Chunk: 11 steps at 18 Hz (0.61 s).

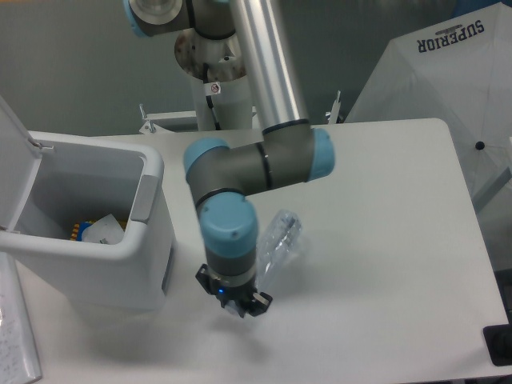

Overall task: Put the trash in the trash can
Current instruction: 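Rotate the gripper and align it along the bottle's body, then close the gripper on the bottle and lift it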

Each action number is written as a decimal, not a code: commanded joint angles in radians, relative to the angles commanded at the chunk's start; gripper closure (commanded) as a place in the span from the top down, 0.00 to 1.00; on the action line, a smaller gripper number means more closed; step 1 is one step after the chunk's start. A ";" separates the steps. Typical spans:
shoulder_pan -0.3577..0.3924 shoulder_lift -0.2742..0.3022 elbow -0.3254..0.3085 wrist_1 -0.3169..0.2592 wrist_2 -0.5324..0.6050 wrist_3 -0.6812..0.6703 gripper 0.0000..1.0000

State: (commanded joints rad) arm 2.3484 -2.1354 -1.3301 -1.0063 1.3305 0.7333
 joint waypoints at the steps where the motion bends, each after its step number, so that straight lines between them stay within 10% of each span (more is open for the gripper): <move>1: 0.017 0.011 0.018 0.000 -0.057 0.000 0.00; 11: 0.164 0.140 0.104 0.040 -0.618 -0.077 0.00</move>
State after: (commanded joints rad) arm 2.5127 -1.9958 -1.2257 -0.9665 0.7120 0.6565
